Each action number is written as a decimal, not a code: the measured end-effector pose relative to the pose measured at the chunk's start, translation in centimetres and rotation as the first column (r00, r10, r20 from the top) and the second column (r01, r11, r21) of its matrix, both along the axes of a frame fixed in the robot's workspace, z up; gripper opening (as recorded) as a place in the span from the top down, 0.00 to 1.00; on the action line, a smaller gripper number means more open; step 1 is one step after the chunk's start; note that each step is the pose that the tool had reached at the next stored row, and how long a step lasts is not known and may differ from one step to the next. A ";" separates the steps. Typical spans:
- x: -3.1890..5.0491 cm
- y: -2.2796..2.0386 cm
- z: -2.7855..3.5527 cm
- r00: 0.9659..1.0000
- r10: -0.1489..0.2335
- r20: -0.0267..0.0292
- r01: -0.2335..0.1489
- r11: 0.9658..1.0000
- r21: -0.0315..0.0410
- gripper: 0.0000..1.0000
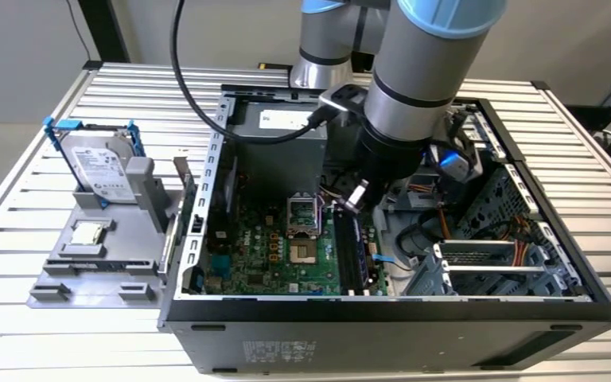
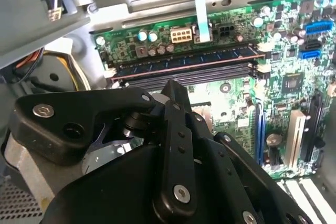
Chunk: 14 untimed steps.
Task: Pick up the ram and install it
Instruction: 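Press down the ram until it locks into place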
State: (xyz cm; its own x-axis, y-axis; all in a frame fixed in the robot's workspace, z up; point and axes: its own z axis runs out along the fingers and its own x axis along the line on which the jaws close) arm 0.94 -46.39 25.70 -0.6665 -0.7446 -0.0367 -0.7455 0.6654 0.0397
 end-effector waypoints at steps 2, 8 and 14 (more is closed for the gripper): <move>0.00 0.01 -0.01 1.000 0.020 0.007 -0.020 1.000 0.002 1.00; 0.01 0.00 -0.01 0.996 0.086 0.017 -0.086 0.996 0.001 1.00; 0.03 0.00 0.00 0.987 0.159 0.023 -0.159 0.987 0.000 1.00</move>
State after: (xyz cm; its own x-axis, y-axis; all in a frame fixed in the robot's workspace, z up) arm 0.96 -46.39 25.70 -0.5388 -0.8408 -0.0523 -0.8424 0.5384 0.0228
